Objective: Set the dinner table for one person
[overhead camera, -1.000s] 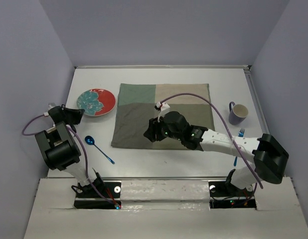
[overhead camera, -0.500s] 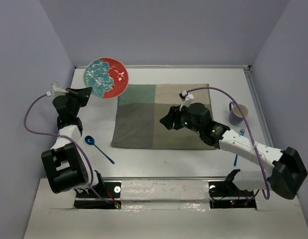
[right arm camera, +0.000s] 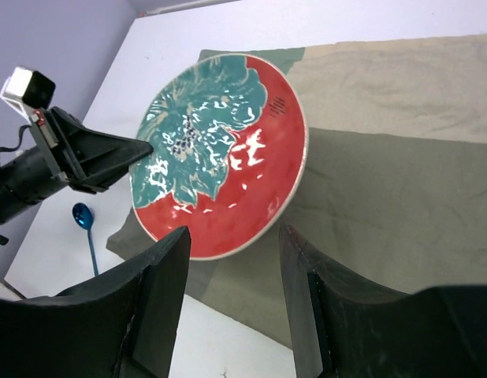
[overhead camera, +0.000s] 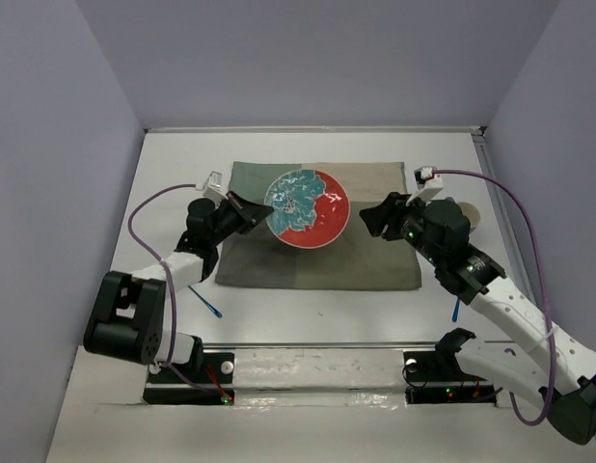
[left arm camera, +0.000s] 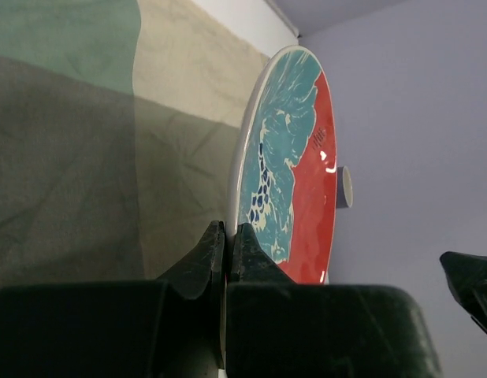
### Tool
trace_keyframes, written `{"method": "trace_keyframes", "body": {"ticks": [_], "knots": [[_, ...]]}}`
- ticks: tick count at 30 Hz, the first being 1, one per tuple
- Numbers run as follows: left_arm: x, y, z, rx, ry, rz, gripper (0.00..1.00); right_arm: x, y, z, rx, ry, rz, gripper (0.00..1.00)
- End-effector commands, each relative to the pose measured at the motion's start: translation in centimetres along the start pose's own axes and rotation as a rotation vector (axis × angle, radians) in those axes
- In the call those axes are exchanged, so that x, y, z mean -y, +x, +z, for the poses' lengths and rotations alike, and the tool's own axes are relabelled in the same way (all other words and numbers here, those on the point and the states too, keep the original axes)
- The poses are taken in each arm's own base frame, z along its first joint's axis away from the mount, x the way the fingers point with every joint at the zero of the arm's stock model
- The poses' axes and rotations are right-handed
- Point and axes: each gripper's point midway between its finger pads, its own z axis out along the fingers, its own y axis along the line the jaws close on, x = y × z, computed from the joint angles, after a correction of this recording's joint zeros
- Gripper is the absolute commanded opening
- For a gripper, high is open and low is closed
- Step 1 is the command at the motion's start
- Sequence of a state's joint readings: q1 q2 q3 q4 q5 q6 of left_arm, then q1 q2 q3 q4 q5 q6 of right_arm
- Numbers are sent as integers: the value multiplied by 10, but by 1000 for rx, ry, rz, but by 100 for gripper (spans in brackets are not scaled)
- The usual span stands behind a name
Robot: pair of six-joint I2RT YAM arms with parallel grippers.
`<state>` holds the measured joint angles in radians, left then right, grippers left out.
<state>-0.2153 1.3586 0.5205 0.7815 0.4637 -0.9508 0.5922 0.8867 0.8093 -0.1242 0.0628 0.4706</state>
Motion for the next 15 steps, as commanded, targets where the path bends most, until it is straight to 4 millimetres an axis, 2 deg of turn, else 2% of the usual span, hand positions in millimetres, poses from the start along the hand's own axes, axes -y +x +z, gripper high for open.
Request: {"method": "trace_keyframes", "body": {"ticks": [1, 4, 7, 11, 15], "knots": [[73, -18, 11, 91, 265, 65, 0, 15, 7, -9, -21, 60, -15, 54], [65, -2, 25, 51, 249, 61, 0, 24, 8, -8, -22, 95, -14, 54], [59, 2, 34, 48, 240, 59, 0, 26, 12, -6, -31, 103, -17, 54], [41, 11, 46, 34, 202, 55, 0, 32, 14, -4, -39, 119, -18, 54], [37, 19, 54, 15, 211, 43, 0, 33, 19, 1, -56, 123, -23, 54]]}}
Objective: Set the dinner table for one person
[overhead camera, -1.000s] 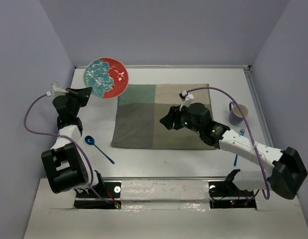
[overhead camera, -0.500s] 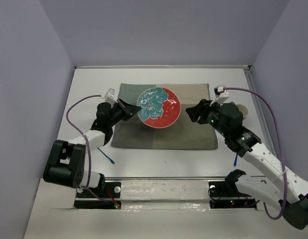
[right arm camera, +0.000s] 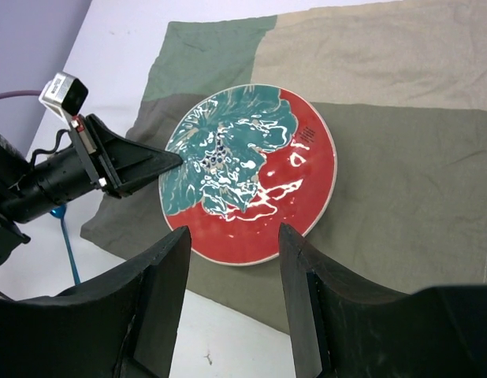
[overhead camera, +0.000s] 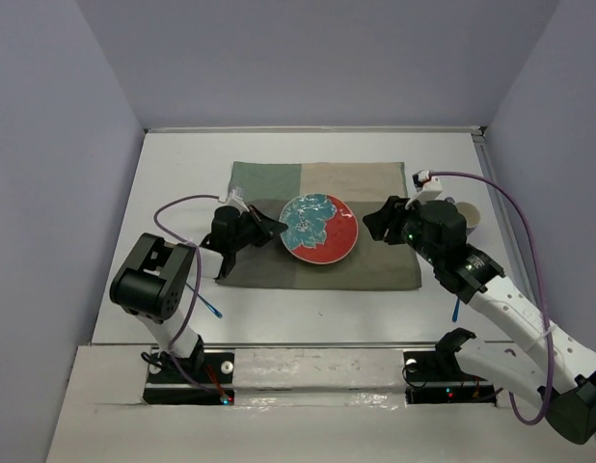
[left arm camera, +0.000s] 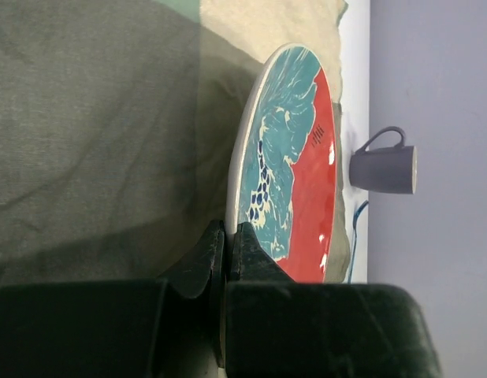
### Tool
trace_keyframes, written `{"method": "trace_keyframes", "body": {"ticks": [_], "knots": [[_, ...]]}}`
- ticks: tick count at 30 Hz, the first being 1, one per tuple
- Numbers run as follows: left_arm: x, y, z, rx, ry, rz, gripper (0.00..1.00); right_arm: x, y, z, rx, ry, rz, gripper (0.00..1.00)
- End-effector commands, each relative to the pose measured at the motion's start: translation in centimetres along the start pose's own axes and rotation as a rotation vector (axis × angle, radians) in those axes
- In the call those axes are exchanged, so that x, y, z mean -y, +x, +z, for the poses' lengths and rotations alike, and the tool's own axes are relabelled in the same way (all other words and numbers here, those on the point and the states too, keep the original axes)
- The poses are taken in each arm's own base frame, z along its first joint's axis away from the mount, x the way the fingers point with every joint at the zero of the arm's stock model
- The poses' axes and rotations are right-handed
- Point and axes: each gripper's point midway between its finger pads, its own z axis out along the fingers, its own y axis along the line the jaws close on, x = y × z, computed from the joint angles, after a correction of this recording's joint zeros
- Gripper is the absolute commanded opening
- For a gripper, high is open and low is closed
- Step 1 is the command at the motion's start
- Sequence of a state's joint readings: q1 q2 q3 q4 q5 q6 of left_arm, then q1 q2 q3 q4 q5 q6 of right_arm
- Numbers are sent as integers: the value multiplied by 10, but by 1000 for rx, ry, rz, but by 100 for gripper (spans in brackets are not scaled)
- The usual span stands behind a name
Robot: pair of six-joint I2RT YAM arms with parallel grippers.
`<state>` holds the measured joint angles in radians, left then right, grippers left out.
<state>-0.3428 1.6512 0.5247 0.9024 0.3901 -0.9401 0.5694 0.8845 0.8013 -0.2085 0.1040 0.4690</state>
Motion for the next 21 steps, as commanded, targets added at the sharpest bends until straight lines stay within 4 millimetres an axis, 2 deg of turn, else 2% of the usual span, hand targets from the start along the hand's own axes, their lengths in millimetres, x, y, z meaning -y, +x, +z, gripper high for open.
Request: {"method": "trace_keyframes", "body": {"ticks": [1, 14, 21], "knots": [[94, -47, 3, 142, 320, 76, 0, 7, 4, 5, -5, 22, -22, 54], [84, -41, 26, 127, 306, 110, 0, 8, 17, 11, -38, 6, -29, 54], [62, -41, 35, 141, 224, 115, 0, 10, 17, 10, -32, 15, -33, 54]]}}
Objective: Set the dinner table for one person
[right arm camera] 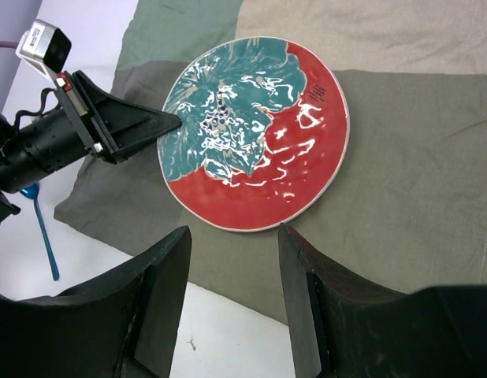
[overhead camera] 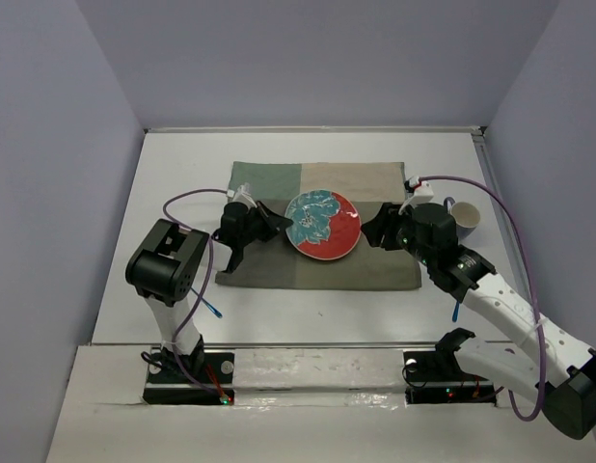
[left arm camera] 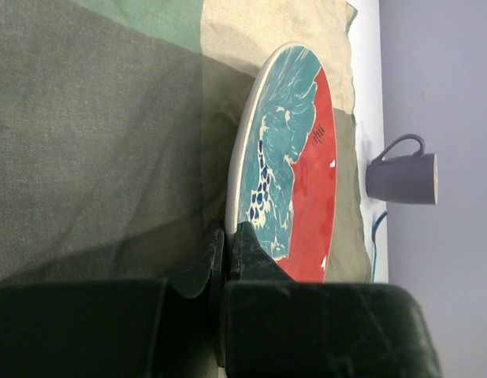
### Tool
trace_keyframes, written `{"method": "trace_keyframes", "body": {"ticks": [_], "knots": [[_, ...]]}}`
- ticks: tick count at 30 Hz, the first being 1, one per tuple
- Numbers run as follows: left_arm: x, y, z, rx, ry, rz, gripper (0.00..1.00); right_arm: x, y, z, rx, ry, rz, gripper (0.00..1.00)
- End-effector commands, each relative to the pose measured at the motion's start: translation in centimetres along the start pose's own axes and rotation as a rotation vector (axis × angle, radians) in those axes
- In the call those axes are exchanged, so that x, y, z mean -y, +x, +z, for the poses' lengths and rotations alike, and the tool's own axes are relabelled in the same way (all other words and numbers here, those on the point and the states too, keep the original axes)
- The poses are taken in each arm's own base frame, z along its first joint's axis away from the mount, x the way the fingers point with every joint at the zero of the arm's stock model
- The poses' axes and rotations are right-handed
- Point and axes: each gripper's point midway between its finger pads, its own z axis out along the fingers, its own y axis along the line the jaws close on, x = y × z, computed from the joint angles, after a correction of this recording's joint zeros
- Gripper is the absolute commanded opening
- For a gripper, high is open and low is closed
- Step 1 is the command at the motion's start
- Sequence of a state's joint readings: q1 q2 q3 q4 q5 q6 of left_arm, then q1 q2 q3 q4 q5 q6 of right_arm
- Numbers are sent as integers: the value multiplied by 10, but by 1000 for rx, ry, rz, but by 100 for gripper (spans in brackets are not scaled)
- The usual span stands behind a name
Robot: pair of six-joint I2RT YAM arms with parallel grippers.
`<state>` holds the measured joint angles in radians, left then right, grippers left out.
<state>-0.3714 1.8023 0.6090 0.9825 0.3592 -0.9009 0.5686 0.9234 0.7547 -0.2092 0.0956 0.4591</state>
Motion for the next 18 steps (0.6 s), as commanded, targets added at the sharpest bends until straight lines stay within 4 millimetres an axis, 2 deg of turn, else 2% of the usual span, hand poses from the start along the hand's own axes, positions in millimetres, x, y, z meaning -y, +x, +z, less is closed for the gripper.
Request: {"method": "trace_keyframes", "body": {"ticks": [1, 4, 5, 7, 8, 9, 10, 11, 13, 18], "knots": [[64, -45, 5, 143, 209, 59, 0, -2, -12, -1, 49, -13, -15, 54], [56, -44, 6, 151, 185, 45, 0, 2, -10, -1, 48, 5, -20, 54], [53, -43, 5, 152, 172, 41, 3, 2, -11, -2, 50, 4, -20, 54], [50, -44, 5, 158, 158, 44, 15, 3, -11, -3, 49, 8, -25, 54], [50, -43, 5, 157, 155, 44, 34, 2, -12, -3, 51, 9, -25, 54], [48, -43, 5, 156, 149, 41, 44, 3, -13, -4, 51, 12, -26, 54], [50, -43, 3, 159, 148, 42, 63, 6, -16, -4, 58, 27, -24, 54], [49, -44, 1, 163, 139, 39, 96, 7, -17, -4, 62, 32, -26, 54], [41, -48, -3, 190, 92, 33, 99, 17, -19, -3, 76, 86, -28, 54], [76, -70, -31, 275, 126, 64, 99, 53, -25, -4, 111, 242, 8, 54]]}}
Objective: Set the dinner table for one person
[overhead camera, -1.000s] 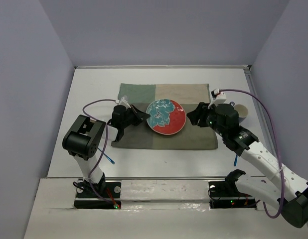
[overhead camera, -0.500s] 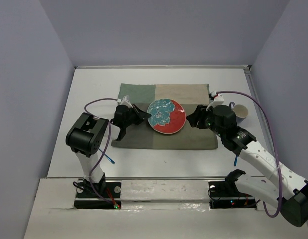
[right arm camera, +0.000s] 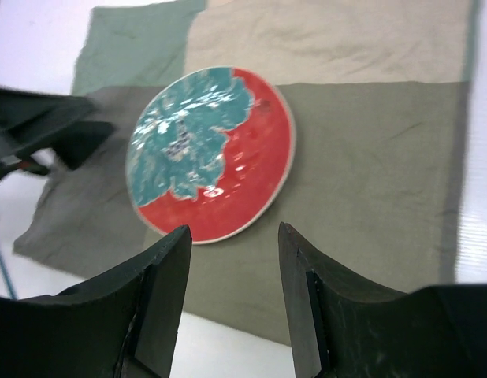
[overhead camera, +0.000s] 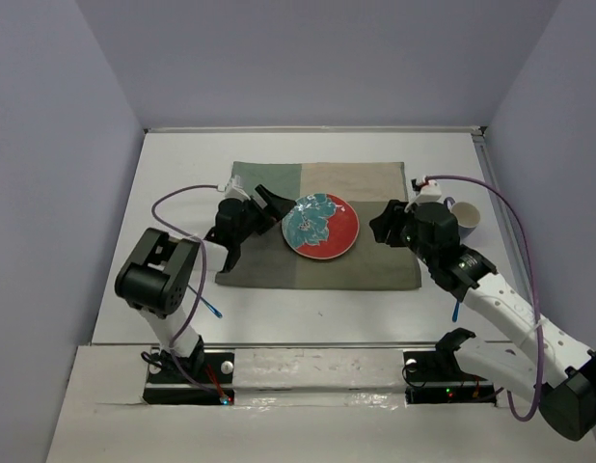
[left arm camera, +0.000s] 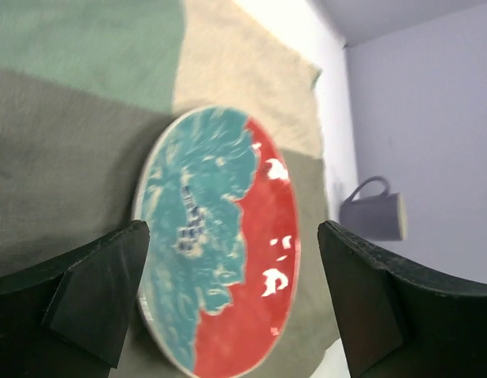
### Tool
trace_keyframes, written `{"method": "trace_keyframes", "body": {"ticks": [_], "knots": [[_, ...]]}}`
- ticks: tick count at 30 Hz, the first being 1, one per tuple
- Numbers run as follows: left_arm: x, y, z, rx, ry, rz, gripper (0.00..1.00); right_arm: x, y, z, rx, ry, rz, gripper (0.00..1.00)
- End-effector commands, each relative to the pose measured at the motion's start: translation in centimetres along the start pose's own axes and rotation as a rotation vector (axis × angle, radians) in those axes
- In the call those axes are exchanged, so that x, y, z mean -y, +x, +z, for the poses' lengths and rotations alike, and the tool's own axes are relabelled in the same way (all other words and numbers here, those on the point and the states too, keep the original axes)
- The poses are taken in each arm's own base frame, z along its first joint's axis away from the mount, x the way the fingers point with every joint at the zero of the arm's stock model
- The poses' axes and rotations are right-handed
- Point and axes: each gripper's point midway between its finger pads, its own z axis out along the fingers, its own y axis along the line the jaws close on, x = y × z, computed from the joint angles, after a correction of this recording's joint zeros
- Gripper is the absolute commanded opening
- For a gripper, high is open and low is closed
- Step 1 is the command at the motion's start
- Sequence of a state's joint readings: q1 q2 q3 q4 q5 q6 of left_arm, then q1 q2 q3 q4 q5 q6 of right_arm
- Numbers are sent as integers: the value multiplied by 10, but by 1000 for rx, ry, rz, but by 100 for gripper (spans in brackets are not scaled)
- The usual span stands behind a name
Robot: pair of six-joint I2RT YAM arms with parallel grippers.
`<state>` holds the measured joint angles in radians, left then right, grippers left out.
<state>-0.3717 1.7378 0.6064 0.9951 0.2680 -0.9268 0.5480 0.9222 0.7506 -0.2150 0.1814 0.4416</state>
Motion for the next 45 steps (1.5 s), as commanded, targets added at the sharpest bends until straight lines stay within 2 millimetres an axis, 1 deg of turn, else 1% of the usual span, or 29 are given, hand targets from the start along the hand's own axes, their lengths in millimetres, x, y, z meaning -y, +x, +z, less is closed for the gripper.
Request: {"method": "trace_keyframes", "body": {"ticks": [1, 2, 4, 5, 6, 7, 8, 10, 11, 12, 13, 14, 15, 16, 17, 20, 23, 24, 26, 27, 29, 30, 32, 33, 37, 40, 41, 43, 45], "knots": [[80, -57, -33, 199, 157, 98, 99, 40, -19, 0, 73, 172, 35, 53], [80, -60, -39, 216, 124, 107, 99, 44, -20, 1, 72, 185, 43, 53], [91, -70, -53, 255, 111, 138, 99, 58, -23, 1, 77, 240, 55, 52], [113, -79, -71, 296, 146, 172, 99, 69, -26, 1, 81, 281, 64, 52], [113, -79, -79, 298, 129, 184, 99, 76, -29, 1, 87, 309, 65, 52], [121, -81, -90, 309, 144, 198, 99, 85, -30, 0, 88, 342, 69, 52], [136, -85, -109, 326, 176, 215, 99, 101, -35, 1, 95, 388, 83, 52], [153, -83, -129, 318, 220, 257, 99, 119, -37, 0, 90, 443, 100, 52], [172, -86, -150, 340, 272, 275, 99, 130, -40, -1, 96, 477, 112, 52], [172, -80, -158, 307, 271, 306, 99, 149, -41, -2, 100, 535, 136, 51], [191, -84, -179, 336, 326, 332, 99, 162, -45, -5, 139, 600, 156, 51], [193, -77, -188, 304, 335, 353, 99, 176, -49, -4, 170, 648, 169, 51], [203, -83, -198, 335, 362, 377, 99, 179, -48, -5, 175, 663, 170, 51], [206, -77, -206, 312, 375, 406, 99, 187, -48, -4, 173, 687, 182, 51], [212, -78, -221, 328, 387, 457, 99, 193, -58, -6, 196, 701, 198, 51], [217, -79, -242, 354, 387, 573, 99, 202, -74, -2, 215, 711, 210, 51], [199, -77, -242, 341, 309, 651, 99, 206, -79, 3, 201, 716, 197, 52], [188, -78, -242, 346, 261, 693, 99, 212, -79, 7, 187, 731, 197, 52], [178, -78, -243, 338, 220, 743, 99, 219, -75, 13, 160, 751, 193, 52], [179, -76, -244, 332, 224, 761, 99, 225, -73, 13, 151, 763, 194, 52], [181, -75, -246, 333, 230, 789, 99, 228, -69, 20, 117, 745, 200, 52], [180, -74, -246, 329, 228, 792, 99, 232, -62, 26, 86, 745, 202, 52], [185, -68, -248, 315, 254, 804, 99, 234, -63, 30, 66, 754, 192, 52], [185, -65, -248, 306, 259, 807, 99, 238, -59, 34, 39, 765, 183, 52], [186, -60, -251, 298, 272, 803, 99, 250, -52, 35, 6, 802, 190, 49], [189, -58, -253, 296, 287, 807, 99, 250, -45, 44, -26, 785, 190, 47], [190, -58, -253, 296, 290, 807, 99, 251, -38, 49, -50, 775, 194, 42], [190, -57, -254, 296, 292, 804, 99, 253, -34, 54, -69, 776, 194, 36], [190, -57, -254, 295, 294, 802, 99, 256, -30, 57, -84, 787, 193, 26]]}}
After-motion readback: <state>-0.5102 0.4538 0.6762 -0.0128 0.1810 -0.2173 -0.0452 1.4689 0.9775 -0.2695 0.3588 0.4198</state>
